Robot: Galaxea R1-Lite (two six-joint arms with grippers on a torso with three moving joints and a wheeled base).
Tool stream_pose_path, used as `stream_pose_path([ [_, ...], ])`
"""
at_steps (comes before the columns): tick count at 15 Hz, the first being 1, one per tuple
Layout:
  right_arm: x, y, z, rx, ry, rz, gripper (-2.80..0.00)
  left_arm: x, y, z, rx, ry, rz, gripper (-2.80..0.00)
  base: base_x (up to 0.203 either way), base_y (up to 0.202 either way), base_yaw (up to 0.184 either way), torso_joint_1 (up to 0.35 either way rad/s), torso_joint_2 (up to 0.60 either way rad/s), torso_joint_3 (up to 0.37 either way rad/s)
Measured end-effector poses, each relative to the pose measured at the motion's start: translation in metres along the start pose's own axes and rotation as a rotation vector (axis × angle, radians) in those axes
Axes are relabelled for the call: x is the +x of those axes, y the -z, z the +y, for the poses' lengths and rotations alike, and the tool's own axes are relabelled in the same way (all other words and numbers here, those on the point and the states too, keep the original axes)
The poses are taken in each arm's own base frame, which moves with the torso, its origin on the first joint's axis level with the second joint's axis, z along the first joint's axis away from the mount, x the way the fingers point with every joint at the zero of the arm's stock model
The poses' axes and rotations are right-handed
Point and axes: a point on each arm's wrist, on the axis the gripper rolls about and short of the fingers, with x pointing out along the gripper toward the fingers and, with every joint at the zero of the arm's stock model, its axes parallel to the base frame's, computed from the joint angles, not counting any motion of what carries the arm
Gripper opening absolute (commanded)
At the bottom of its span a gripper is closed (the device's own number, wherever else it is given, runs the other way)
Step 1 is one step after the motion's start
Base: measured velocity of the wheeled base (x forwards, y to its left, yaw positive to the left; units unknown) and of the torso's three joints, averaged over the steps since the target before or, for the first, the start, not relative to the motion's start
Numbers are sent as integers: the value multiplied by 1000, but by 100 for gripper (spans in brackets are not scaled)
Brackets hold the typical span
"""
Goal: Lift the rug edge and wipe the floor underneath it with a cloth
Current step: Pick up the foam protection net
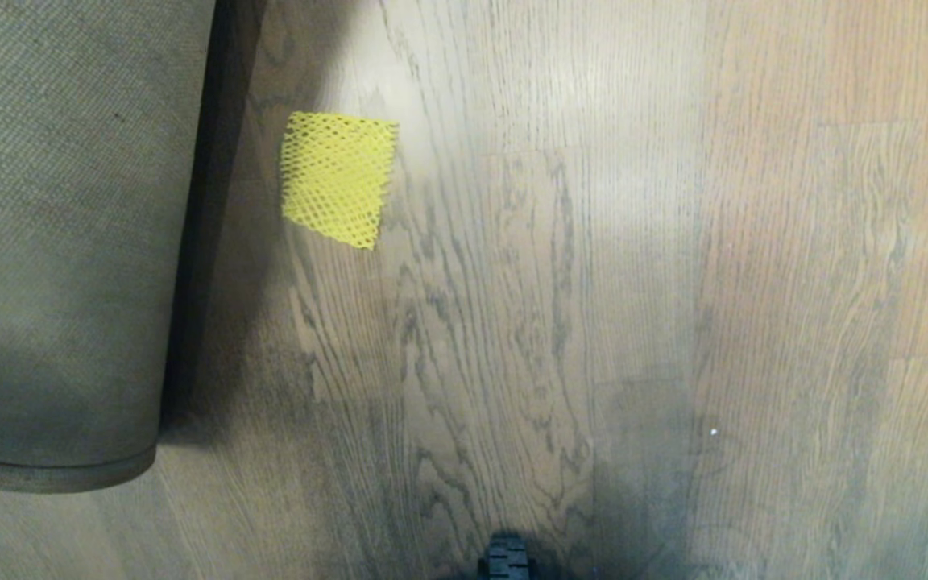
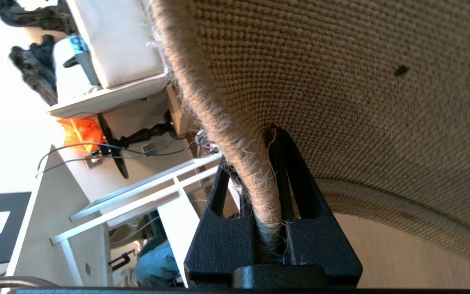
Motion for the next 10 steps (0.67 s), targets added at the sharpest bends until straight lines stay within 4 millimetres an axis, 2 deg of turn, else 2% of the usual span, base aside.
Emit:
stream_pose_path([
  [2, 2, -1, 0, -3, -5, 24, -280, -2, 6, -1, 4, 23, 17, -280, 0, 0, 0, 0, 0, 0],
  [6, 5, -5, -1, 0, -15, 50, -280, -2, 4, 2, -15, 20, 15, -280, 0, 0, 0, 0, 0, 0],
  [10, 6, -39, -2, 31, -189, -2, -280, -1, 1, 3, -27, 14, 13, -280, 0, 0, 0, 0, 0, 0],
])
